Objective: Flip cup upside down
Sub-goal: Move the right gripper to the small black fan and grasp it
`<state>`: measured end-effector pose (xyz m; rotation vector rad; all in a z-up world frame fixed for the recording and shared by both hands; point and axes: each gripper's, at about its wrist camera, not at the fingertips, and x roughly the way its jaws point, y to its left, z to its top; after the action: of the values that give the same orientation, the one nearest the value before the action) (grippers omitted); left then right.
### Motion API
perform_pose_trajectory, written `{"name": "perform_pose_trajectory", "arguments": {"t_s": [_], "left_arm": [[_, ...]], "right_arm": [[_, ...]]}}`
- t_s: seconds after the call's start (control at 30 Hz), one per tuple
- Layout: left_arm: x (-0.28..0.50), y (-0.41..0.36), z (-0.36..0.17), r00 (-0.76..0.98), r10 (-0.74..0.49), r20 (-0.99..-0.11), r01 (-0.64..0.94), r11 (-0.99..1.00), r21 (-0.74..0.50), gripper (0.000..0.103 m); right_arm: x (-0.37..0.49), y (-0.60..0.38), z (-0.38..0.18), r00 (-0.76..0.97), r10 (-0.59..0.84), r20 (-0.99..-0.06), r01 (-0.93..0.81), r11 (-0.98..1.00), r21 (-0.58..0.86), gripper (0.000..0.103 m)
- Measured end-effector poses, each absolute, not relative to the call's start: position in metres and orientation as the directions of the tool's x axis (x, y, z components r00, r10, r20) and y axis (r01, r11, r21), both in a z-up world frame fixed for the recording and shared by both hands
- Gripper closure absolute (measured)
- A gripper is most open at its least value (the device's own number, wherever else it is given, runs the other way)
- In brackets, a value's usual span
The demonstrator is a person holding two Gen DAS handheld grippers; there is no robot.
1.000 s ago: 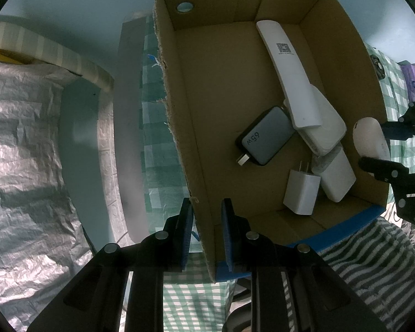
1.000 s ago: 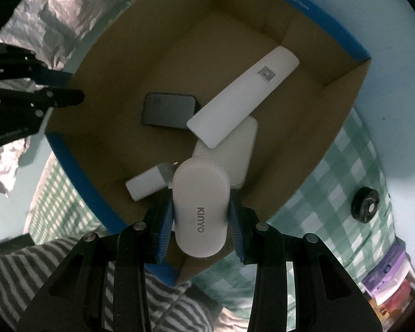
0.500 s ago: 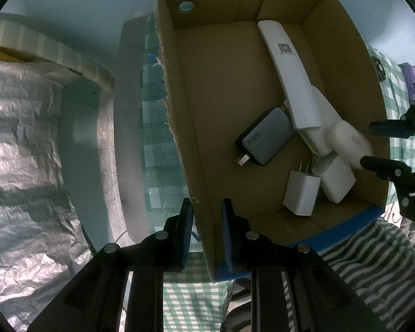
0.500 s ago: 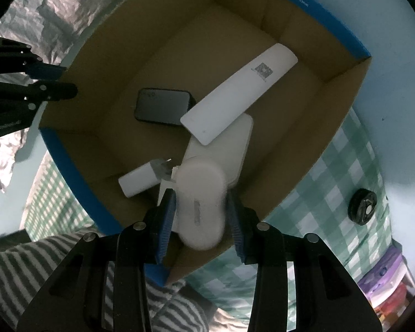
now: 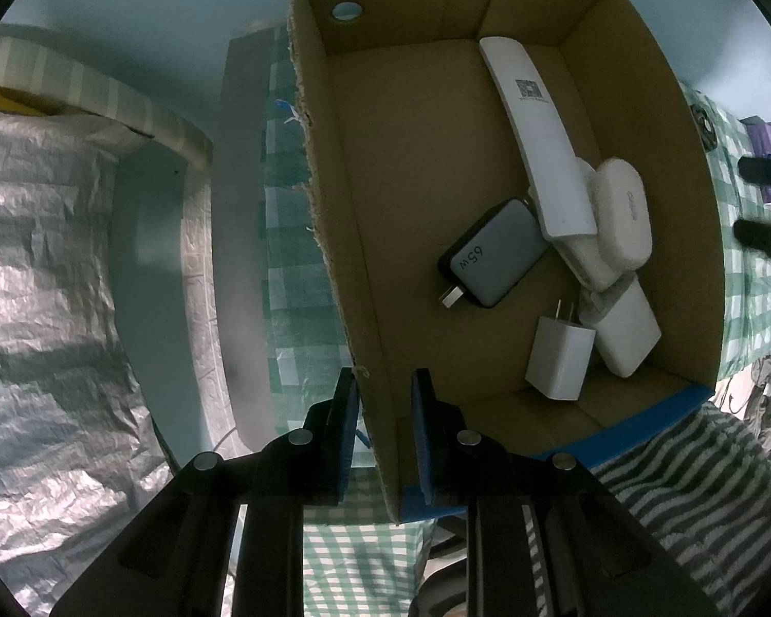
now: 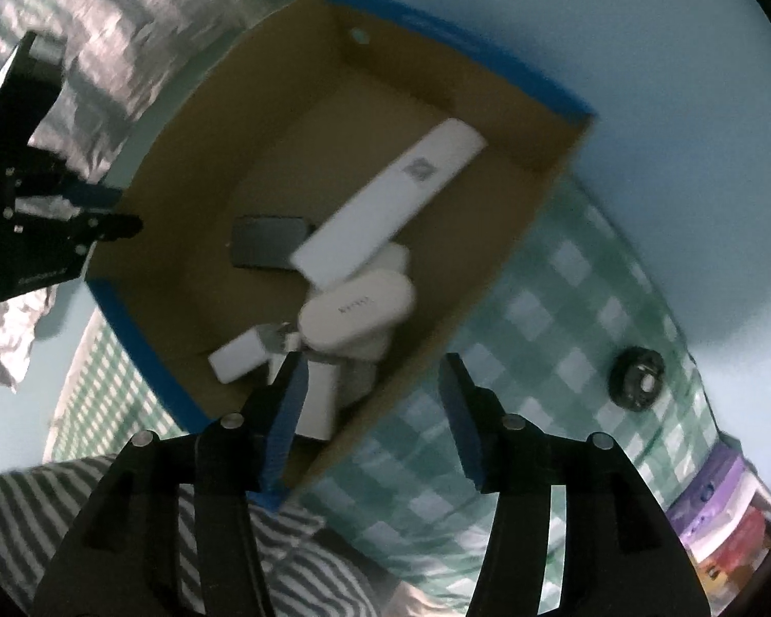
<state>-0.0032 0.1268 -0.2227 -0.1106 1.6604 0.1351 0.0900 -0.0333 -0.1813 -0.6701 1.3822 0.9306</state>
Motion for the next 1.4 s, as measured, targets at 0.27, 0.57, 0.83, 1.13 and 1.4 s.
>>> {"name": "perform_pose_trajectory", "arguments": {"t_s": [0.27,0.57,0.83,1.13,1.4], "left_arm": [[-0.004,0.126,-0.223,-0.095,0.008,-0.995,-0.152,0.988,0.022,0.084],[-0.003,0.126,-0.223,-0.100,0.008,-0.995,-0.156,0.987,0.024,0.084],[-0.003,0.126,-0.224,-0.101,0.008,-0.995,-0.154,0.988,0.023,0.079],[-0.003,0.132,-0.224,-0.096,0.006,-0.995,-0.180,0.983,0.024,0.084],[-0.002,0.134,-0.224,-0.100,0.020,-0.995,-0.187,0.982,0.038,0.092]], "right_arm": [[0.138,-0.080,-0.177,-0.007,0.147,-0.989,-0.792,0.604,0.096,0.042],[0.191,-0.146,-0.207,-0.016,0.084,-0.996,-0.694,0.716,0.072,0.041],[0.225,-0.184,-0.237,-0.023,0.062,-0.998,-0.635,0.770,0.062,0.041],[0.246,-0.192,-0.271,-0.023,0.053,-0.998,-0.634,0.772,0.056,0.040],[0.256,-0.177,-0.288,-0.020,0.036,-0.999,-0.653,0.756,0.040,0.037]]}}
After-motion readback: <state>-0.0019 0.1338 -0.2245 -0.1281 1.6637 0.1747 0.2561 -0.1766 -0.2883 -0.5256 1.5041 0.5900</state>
